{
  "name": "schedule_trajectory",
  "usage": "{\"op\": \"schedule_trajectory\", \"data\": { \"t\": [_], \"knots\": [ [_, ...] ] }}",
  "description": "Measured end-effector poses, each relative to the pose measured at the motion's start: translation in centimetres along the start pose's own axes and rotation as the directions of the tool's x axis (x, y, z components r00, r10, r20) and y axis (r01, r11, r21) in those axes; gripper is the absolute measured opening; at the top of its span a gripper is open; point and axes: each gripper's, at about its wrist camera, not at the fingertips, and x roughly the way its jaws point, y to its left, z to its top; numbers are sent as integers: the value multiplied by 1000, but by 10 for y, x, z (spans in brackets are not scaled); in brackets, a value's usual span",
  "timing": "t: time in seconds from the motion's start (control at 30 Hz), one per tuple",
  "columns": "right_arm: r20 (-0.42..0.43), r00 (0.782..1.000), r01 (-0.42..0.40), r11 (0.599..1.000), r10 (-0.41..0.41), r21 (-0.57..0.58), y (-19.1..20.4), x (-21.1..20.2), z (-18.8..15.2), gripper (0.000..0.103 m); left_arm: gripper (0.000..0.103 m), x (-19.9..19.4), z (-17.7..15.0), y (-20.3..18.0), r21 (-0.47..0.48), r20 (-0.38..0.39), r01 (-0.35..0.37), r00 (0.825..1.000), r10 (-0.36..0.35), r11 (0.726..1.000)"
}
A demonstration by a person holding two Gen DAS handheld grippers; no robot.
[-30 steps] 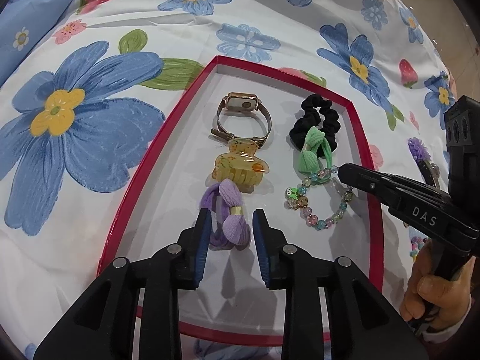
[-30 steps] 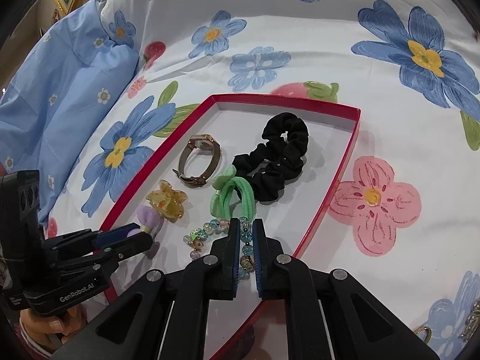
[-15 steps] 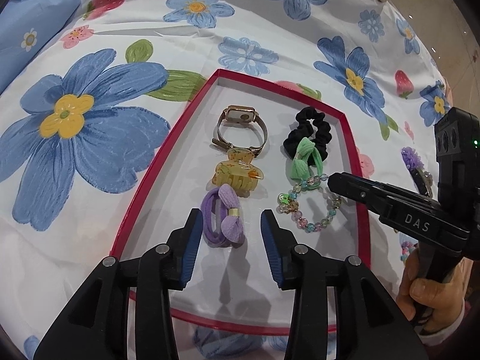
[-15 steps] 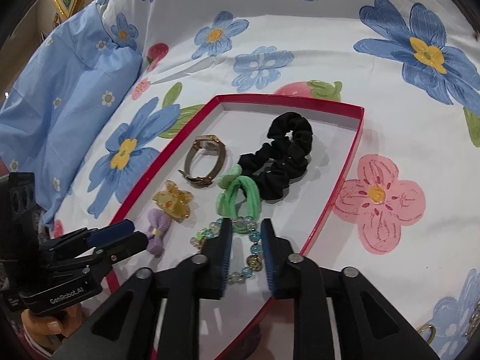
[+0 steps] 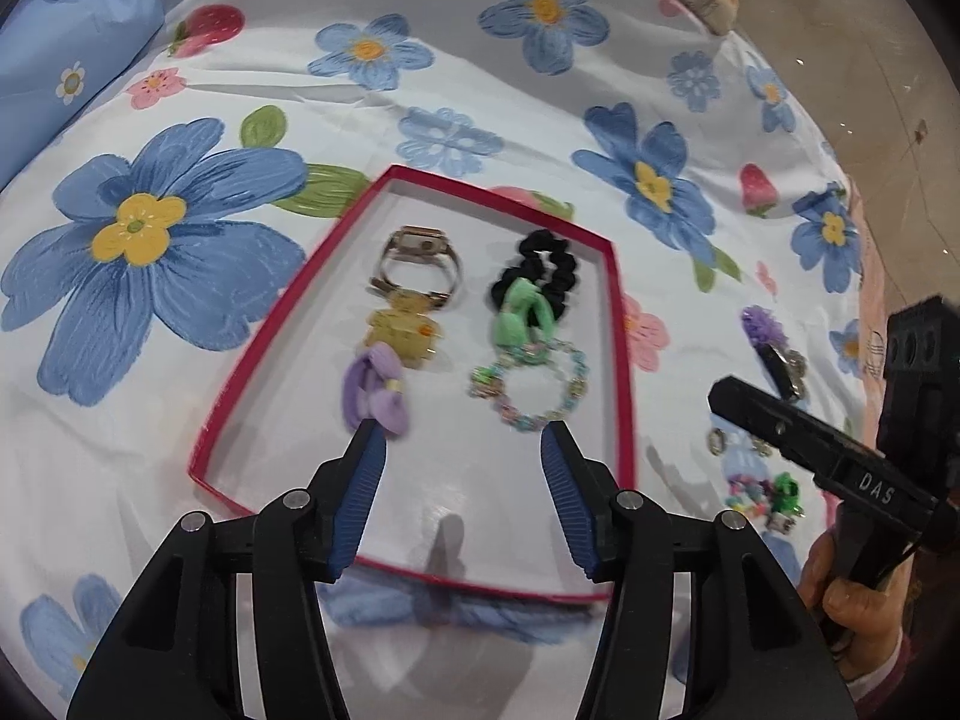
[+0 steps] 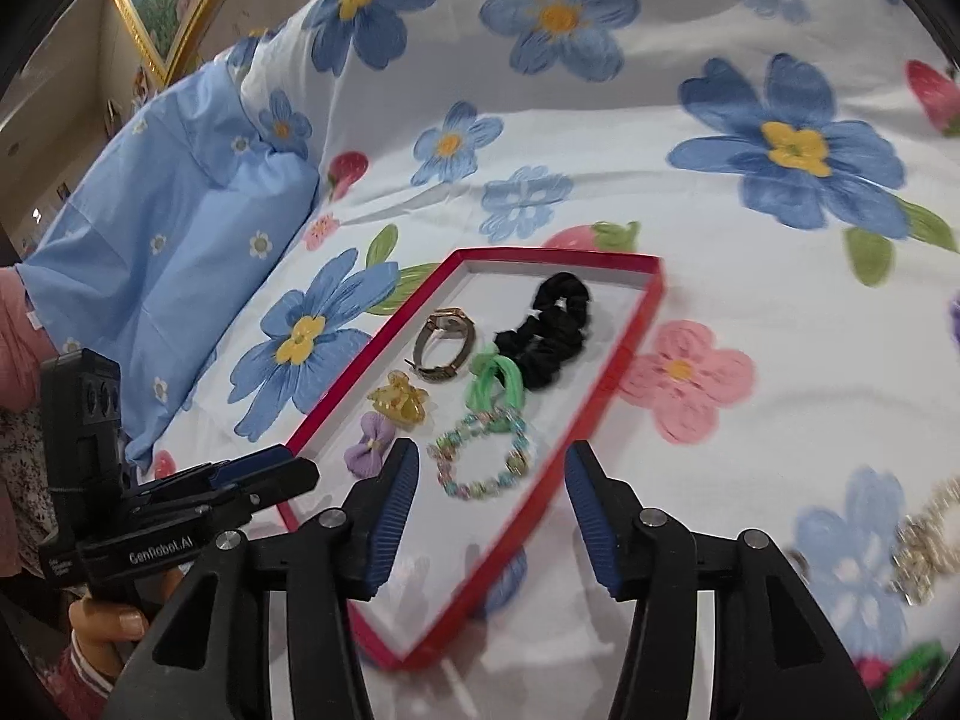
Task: Organize jewelry
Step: 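Move both open tools back over the jewelry pile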
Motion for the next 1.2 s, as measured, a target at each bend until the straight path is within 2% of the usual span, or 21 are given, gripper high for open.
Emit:
{"op": "schedule_trajectory", "data": {
  "t": [0.1, 0.43, 0.73, 0.97, 1.2],
  "knots": [
    [12, 1000, 25, 1000, -25, 12, -8, -18, -13, 59, 57, -6, -5, -12, 20, 4, 11, 1000, -11, 1000],
    [66, 990, 117, 990, -123, 83, -42, -81, -58, 63, 60, -14, -24, -48, 62, -19, 68, 998, -67, 996],
    [85, 973, 203, 968, -217, 149, -77, -129, -96, 65, 60, -1, -48, -91, 130, -90, 120, 990, -109, 984],
    [76, 959, 250, 942, -273, 223, -107, -156, -126, 65, 60, 8, -59, -123, 187, -135, 142, 984, -117, 972],
    [84, 952, 264, 927, -296, 267, -125, -169, -135, 65, 60, 18, -65, -147, 230, -163, 152, 980, -116, 961]
  ]
}}
